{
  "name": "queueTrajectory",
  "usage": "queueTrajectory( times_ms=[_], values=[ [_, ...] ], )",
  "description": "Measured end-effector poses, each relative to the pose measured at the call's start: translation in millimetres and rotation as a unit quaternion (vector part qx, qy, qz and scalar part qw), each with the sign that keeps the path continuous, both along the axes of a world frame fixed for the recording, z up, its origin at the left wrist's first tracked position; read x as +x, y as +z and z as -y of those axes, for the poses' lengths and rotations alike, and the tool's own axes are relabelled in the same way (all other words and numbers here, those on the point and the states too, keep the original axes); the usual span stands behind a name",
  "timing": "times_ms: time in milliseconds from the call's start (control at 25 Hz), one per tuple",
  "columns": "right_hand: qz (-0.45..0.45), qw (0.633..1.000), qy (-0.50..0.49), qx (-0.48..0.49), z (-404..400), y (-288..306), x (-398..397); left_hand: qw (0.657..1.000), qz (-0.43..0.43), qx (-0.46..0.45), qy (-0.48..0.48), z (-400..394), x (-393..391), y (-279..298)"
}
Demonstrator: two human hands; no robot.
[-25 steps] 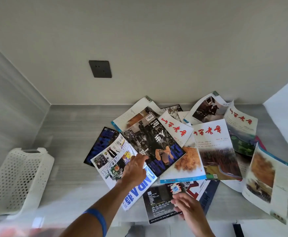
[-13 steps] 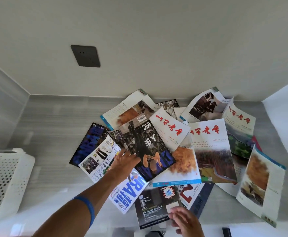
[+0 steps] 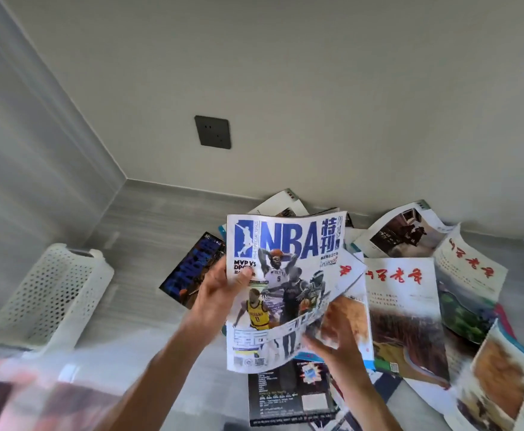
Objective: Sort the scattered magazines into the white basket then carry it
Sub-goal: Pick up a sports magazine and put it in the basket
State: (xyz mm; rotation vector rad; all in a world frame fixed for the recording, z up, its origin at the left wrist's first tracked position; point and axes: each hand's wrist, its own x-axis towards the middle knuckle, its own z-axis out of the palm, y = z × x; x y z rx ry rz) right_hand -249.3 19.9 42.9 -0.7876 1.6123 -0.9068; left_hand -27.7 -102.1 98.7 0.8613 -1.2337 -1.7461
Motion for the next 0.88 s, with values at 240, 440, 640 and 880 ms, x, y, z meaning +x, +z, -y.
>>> queueTrajectory(
  times_ms=[240, 440, 640, 880],
  values=[
    [0.133, 0.982, 0.132, 0.005, 33, 4, -8, 0.993, 0.020, 0.051, 0.100, -43, 30, 6],
    [0.129, 0.977, 0.168, 0.027, 48, 16, 31, 0.958, 0.047, 0.153, 0.239, -46, 72, -6],
    [0.072, 0.989, 0.125, -0.022, 75, 9, 79, 0.877, 0.371, 0.165, 0.256, -3, 135, -49],
    [0.040, 0.995, 0.045, -0.077, 95, -16, 137, 0.714, 0.615, 0.129, 0.309, 32, 283, -117]
  ],
)
